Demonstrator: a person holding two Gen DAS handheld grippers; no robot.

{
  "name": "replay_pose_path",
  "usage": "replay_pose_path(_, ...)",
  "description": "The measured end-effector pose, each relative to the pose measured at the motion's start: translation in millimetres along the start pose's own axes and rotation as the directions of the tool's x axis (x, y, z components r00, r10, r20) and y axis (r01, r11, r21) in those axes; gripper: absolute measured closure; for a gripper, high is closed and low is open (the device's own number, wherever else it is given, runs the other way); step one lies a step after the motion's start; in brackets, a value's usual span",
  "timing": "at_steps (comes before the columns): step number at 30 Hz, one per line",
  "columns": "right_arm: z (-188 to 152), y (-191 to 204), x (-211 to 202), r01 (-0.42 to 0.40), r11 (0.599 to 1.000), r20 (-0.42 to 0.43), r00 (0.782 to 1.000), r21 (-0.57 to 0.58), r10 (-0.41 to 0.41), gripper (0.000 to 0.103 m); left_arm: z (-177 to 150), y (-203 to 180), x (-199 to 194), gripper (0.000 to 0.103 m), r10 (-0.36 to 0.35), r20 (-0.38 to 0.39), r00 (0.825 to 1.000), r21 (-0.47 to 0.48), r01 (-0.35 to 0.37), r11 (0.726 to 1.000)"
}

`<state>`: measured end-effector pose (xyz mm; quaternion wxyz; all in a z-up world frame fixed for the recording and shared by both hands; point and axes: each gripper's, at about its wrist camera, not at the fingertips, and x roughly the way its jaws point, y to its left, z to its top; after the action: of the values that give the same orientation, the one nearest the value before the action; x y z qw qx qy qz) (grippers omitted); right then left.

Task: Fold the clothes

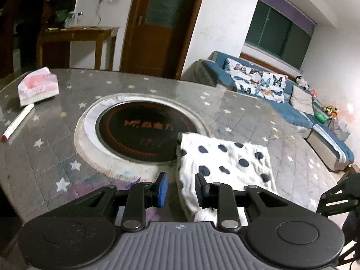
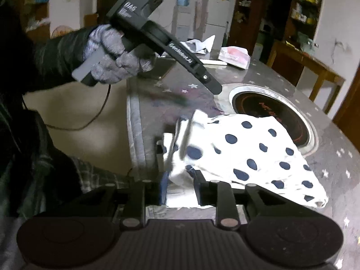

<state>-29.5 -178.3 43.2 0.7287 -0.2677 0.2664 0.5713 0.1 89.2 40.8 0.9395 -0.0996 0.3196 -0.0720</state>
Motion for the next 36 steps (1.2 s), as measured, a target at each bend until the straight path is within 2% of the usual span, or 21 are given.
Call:
replay_pose_path(3, 2, -8, -7, -0.003, 0.997, 0.033, 0.999, 0.075, 0.001, 0.078, 0, -2, -2, 0.074, -0.013, 0.008, 1.000, 0.002, 0.013, 1.000)
replay_pose_path(7, 10, -15, 0, 0.041, 0.988, 0.051, 0.998, 0.149, -0.049, 0.078, -5, -3, -2, 0.074, -0.019, -0.006, 1.000, -0.004, 0.019, 1.000)
replay_pose_path(12, 15, -12, 32, 0.064, 0.984, 0.028, 0.997, 0.167, -0.069, 0.079, -10, 0, -7, 0.074, -0.008, -0.015, 1.000, -0.018, 0.008, 1.000)
replay_pose_path(14, 16, -11, 41, 0.086, 0.982, 0.010, 0.996, 0.166, -0.089, 0.081, -10, 2, -10, 0.074, -0.004, -0.008, 1.000, -0.019, 0.004, 1.000)
replay_pose_path(15, 16, -11, 43, 0.094, 0.982, 0.005, 0.995, 0.165, -0.096, 0.086, -10, 2, -12, 0.074, -0.003, -0.004, 1.000, -0.019, 0.003, 1.000)
replay_pose_path(20, 22, -11, 15, 0.065, 0.983, 0.068, 0.995, 0.173, -0.078, 0.087, -6, -2, -21, 0.074, -0.028, 0.021, 0.999, -0.009, 0.029, 1.000)
replay_pose_path(23, 19, -10, 2, 0.039, 0.986, 0.069, 0.996, 0.160, -0.050, 0.087, -4, -10, -22, 0.074, -0.071, 0.031, 0.997, 0.001, 0.071, 0.997)
replay_pose_path(28, -1, -8, 17, 0.003, 0.981, -0.001, 1.000, 0.193, -0.003, 0.085, -8, -25, -4, 0.074, -0.133, -0.011, 0.991, 0.015, 0.133, 0.991)
replay_pose_path(30, -2, -10, 13, -0.011, 0.978, 0.010, 1.000, 0.206, 0.010, 0.080, -12, -29, 4, 0.076, -0.152, -0.032, 0.988, 0.026, 0.153, 0.988)
replay_pose_path(33, 2, -16, -2, -0.021, 0.975, 0.042, 0.999, 0.222, 0.012, 0.079, -19, -32, 14, 0.076, -0.169, -0.066, 0.983, 0.037, 0.171, 0.985)
replay_pose_path(36, 7, -28, -13, 0.006, 0.967, 0.074, 0.997, 0.256, -0.026, 0.079, -29, -31, 20, 0.076, -0.170, -0.100, 0.980, 0.041, 0.175, 0.984)
